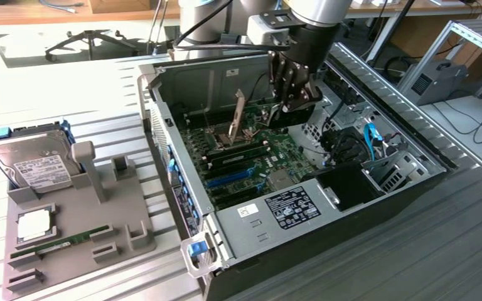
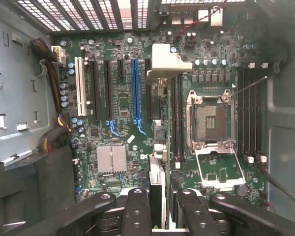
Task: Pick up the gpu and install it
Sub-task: 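Insert the gpu into the slot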
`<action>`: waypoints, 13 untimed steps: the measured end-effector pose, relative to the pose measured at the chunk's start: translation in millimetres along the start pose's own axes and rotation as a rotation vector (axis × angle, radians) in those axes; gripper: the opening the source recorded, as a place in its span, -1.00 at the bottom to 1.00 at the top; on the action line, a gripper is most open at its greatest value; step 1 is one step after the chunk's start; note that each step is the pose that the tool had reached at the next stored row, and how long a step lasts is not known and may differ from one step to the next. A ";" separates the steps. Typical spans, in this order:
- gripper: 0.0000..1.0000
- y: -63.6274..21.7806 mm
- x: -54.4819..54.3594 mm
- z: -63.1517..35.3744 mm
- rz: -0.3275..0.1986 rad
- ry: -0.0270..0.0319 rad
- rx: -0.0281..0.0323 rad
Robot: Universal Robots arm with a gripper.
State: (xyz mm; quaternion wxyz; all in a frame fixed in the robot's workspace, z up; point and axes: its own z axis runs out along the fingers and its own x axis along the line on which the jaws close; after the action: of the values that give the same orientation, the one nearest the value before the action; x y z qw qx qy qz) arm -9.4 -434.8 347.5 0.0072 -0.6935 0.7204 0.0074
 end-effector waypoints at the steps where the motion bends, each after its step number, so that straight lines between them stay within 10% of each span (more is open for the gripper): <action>1: -0.47 0.0 0.5 0.1 0.000 0.0000 0.0000; 13: -0.47 0.0 7.3 0.5 0.000 0.0000 0.0000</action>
State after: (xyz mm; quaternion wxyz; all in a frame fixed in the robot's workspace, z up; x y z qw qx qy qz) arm -9.7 -442.2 346.8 0.0072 -0.6935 0.7204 0.0074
